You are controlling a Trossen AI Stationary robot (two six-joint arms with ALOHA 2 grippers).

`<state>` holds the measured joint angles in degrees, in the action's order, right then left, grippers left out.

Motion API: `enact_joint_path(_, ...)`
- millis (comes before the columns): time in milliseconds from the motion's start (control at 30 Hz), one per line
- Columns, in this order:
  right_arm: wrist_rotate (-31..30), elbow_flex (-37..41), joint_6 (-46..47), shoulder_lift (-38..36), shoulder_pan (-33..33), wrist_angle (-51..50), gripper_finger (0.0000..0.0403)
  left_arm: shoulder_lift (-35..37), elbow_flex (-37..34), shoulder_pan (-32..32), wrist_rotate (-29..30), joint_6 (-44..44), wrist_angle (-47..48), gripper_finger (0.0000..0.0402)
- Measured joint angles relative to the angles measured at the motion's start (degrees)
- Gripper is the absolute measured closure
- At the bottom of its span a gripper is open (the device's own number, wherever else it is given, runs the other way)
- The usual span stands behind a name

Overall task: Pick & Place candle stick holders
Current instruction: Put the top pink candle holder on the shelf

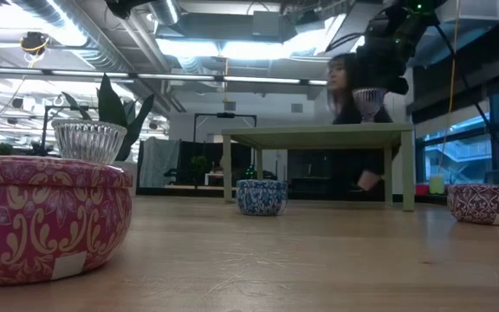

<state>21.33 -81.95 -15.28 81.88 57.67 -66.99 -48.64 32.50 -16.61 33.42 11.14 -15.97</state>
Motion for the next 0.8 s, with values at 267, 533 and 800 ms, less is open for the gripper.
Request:
enact_joint_path(267, 0.82, -0.02, -0.18, 2.18, 0.0, -0.3, 0.0372, 0.0, -0.01, 0.01, -0.01, 0.0, 0.0, 0.0343)
enact_joint_path(533, 0.97, -0.11, 0.01, 3.24, 0.74, -0.54, 0.0373, 0.0, 0.01, 0.0, 0.0, 0.05, 0.0, 0.0343)
enact_joint_path(800, 0.76, -0.11, -0.18, 3.26, 0.72, -0.6, 0.0348, 0.0, -0.01, -0.01, 0.0, -0.02, -0.02, 0.0343)
